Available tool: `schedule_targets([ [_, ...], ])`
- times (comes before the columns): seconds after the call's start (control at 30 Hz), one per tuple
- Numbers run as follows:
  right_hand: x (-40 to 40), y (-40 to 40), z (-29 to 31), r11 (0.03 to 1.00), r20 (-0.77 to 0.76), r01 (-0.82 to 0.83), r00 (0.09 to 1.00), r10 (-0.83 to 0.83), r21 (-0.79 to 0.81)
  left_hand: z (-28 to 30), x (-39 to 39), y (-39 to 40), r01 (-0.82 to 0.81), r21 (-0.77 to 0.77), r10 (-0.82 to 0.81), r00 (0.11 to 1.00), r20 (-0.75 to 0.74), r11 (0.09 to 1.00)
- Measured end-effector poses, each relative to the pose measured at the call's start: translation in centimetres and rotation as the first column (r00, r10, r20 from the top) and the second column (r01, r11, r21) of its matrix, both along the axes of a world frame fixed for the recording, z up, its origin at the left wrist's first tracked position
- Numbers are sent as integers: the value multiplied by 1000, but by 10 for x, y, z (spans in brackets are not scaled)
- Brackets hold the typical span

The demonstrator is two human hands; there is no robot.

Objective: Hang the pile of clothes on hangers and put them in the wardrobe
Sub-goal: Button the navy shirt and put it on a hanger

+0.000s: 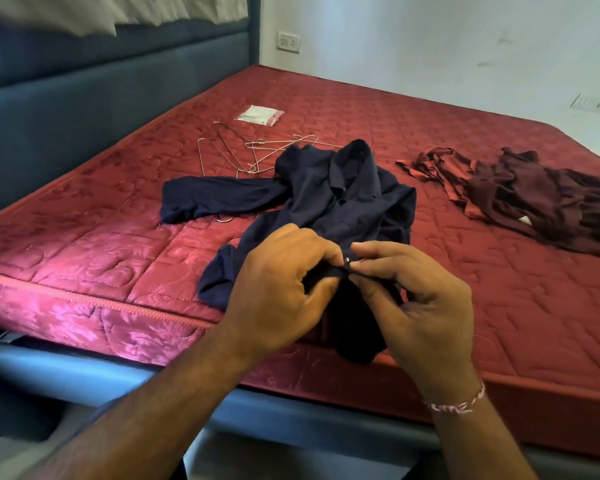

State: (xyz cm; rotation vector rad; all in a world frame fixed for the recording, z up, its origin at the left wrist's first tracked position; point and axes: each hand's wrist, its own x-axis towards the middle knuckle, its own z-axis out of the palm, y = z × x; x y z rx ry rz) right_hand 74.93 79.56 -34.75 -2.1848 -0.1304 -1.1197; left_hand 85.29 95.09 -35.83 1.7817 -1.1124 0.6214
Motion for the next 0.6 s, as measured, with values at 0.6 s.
schedule_targets([
  [0.6, 66, -44, -47, 950, -249, 198, 959, -136, 243, 18, 58, 1, 534, 147, -439, 798, -413, 832],
])
